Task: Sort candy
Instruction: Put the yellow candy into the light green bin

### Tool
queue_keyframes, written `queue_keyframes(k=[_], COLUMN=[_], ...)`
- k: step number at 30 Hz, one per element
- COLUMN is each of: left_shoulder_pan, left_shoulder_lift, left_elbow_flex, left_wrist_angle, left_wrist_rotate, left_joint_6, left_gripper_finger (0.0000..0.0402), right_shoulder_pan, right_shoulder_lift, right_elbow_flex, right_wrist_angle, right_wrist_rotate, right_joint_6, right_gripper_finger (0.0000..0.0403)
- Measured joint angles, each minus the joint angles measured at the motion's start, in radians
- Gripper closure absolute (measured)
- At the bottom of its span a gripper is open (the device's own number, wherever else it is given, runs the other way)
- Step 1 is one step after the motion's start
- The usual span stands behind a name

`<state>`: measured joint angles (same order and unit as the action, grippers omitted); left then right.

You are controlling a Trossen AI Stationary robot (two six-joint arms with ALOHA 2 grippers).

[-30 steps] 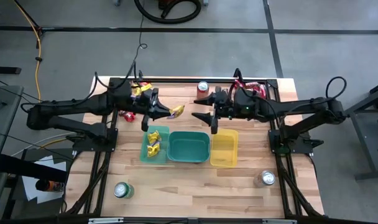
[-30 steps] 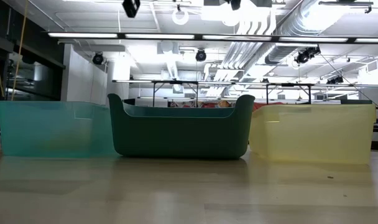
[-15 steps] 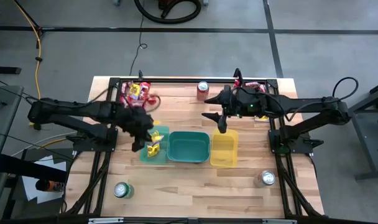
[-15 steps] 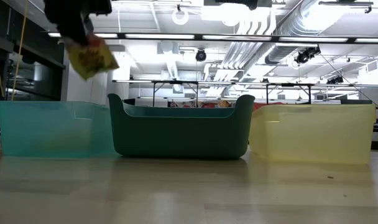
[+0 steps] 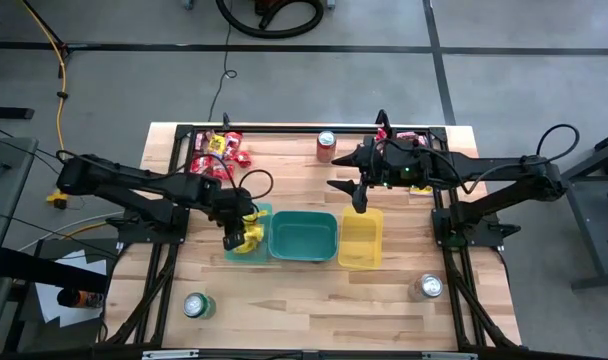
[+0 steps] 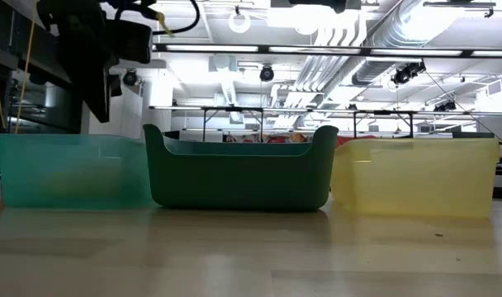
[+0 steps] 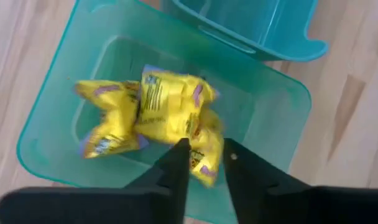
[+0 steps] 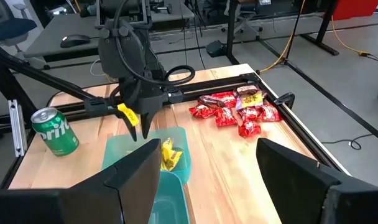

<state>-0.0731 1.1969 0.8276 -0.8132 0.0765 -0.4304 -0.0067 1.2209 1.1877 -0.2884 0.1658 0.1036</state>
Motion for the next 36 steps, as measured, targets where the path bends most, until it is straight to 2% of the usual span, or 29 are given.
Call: queue_keyframes(k=[6, 9, 11, 15, 18, 24, 30, 33, 36], left_shoulder_pan=[0.001, 0.017, 0.034, 0.083, 0.143, 0.221, 0.238, 0.238, 0.238], left_shoulder_lift=[-0.044, -0.081, -0.107, -0.170, -0.217, -0.301, -0.364, -0.383, -0.395], left_elbow_flex=[0.035, 0.097, 0.142, 0.177, 0.152, -0.018, -0.194, -0.214, -0.214], left_wrist_angle=[-0.031, -0.024, 0.003, 0.157, 0.287, 0.477, 0.649, 0.684, 0.704], left_wrist_rotate=[0.005, 0.005, -0.030, -0.143, -0.176, -0.130, -0.114, -0.113, -0.114], left_joint_6=[-0.014, 0.014, 0.045, 0.114, 0.129, 0.105, 0.017, 0.017, 0.050], left_gripper_finger=[0.0221, 0.0192, 0.0181, 0.0174, 0.0174, 0.0174, 0.0174, 0.0174, 0.0174], right_shoulder_pan=[0.000, 0.000, 0.000, -0.015, -0.046, -0.085, -0.121, -0.184, -0.274], right_shoulder_lift=[0.000, -0.004, -0.012, -0.034, -0.049, -0.063, -0.038, -0.002, 0.043], right_elbow_flex=[0.000, 0.000, 0.000, 0.001, 0.003, 0.004, 0.004, 0.004, 0.004], right_wrist_angle=[0.000, -0.003, -0.007, -0.054, -0.104, -0.228, -0.389, -0.453, -0.514], right_wrist_rotate=[0.000, 0.000, 0.000, 0.025, 0.058, 0.065, 0.104, 0.114, 0.112], right_joint_6=[0.000, 0.000, 0.000, 0.077, 0.189, 0.364, 0.562, 0.663, 0.694], right_gripper_finger=[0.0144, 0.0144, 0.0144, 0.0144, 0.0144, 0.0144, 0.0144, 0.0144, 0.0144])
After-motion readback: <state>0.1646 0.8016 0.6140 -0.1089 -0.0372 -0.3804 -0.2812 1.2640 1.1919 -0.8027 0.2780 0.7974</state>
